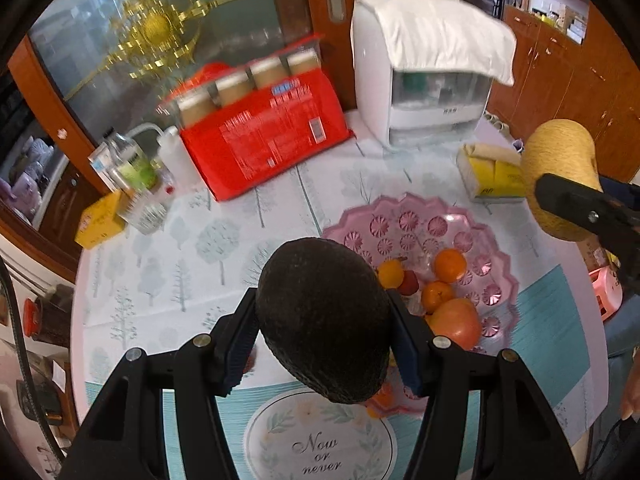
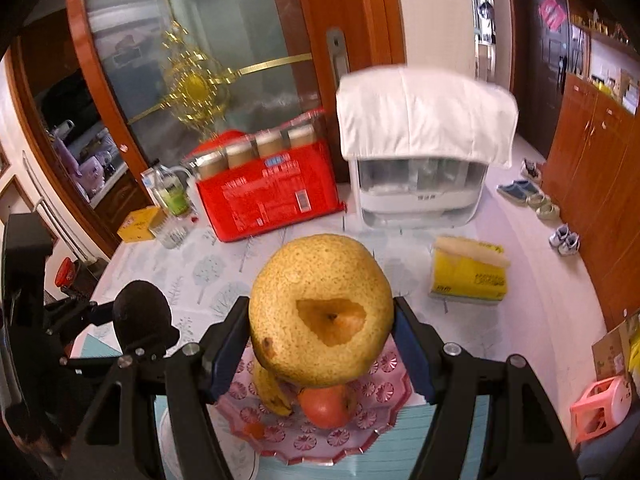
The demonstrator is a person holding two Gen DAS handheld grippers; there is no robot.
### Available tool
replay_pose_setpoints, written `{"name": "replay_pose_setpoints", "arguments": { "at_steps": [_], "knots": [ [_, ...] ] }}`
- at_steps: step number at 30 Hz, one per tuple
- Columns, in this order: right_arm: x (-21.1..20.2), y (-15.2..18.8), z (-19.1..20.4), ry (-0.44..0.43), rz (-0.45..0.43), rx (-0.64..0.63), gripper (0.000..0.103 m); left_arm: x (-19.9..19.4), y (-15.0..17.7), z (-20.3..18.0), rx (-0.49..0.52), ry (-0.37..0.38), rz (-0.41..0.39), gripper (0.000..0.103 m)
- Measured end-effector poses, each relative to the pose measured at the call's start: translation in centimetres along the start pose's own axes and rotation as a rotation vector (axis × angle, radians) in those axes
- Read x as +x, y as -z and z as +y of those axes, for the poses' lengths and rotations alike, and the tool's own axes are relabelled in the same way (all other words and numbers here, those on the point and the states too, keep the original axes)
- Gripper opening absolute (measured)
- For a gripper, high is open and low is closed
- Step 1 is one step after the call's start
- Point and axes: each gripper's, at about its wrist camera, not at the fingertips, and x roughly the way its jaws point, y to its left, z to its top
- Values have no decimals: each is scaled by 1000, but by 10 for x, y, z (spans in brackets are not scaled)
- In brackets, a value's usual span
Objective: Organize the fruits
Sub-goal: 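Lift the avocado and the pear and carry both over the pink bowl, then open the left gripper to drop the avocado while the right gripper releases the pear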
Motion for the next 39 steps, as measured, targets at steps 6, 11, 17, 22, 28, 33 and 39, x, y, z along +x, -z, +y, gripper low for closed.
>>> {"name": "replay_pose_setpoints", "arguments": {
  "at_steps": [6, 11, 17, 22, 28, 33, 39],
  "knots": [
    [62, 13, -10, 7, 90, 31, 70, 56, 2, -3, -12, 17, 44, 59],
    [105, 24, -15, 20, 142, 38, 70, 84, 2, -8, 7, 19, 35, 45],
    [146, 37, -17, 42, 197, 25, 70, 109, -1, -20, 47, 39, 20, 45],
    [164, 45, -13, 43, 211, 6, 70, 129, 5, -16, 14, 50, 50, 45],
    [172, 38, -11, 15, 224, 15, 70, 131, 7, -16, 14, 53, 53, 48],
    [180, 37, -9, 30, 232, 17, 70, 127, 9, -13, 7, 51, 27, 77],
    [162, 30, 2, -13, 155, -8, 71, 122, 10, -10, 2, 34, 18, 80]
  ]
}}
